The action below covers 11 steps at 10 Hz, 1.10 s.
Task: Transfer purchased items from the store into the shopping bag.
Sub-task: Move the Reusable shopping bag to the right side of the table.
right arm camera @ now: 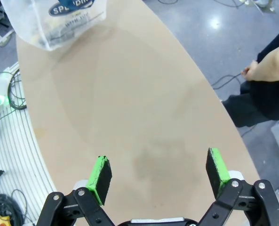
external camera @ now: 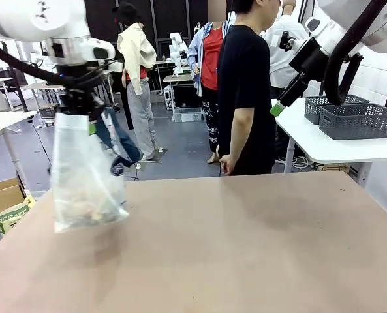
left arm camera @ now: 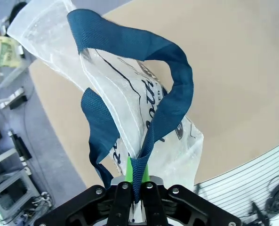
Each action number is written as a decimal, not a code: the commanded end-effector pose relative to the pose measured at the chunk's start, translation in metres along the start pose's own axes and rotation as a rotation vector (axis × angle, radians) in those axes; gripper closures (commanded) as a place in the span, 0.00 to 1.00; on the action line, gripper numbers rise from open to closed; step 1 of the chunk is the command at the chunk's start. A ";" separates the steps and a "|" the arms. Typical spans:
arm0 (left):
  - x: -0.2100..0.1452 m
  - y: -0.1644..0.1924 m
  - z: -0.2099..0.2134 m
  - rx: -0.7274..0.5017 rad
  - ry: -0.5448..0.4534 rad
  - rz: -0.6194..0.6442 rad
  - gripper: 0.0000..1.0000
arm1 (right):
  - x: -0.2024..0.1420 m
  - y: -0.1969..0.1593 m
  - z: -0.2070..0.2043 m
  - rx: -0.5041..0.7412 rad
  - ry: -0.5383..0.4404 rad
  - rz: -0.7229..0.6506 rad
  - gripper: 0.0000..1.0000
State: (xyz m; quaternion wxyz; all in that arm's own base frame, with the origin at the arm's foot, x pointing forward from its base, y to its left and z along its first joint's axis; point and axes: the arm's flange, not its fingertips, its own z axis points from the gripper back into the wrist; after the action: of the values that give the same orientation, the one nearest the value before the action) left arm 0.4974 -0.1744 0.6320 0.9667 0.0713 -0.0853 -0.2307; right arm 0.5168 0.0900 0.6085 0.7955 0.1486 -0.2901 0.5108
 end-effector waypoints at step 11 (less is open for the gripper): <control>-0.013 0.061 -0.024 0.032 -0.126 -0.097 1.00 | 0.001 0.002 0.002 0.006 0.017 -0.005 0.00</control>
State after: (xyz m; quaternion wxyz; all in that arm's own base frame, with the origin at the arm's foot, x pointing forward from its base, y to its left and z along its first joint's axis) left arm 0.5148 -0.1254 0.6138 0.9555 0.0818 -0.1166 -0.2583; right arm 0.5167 0.0902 0.6087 0.7954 0.1486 -0.2902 0.5110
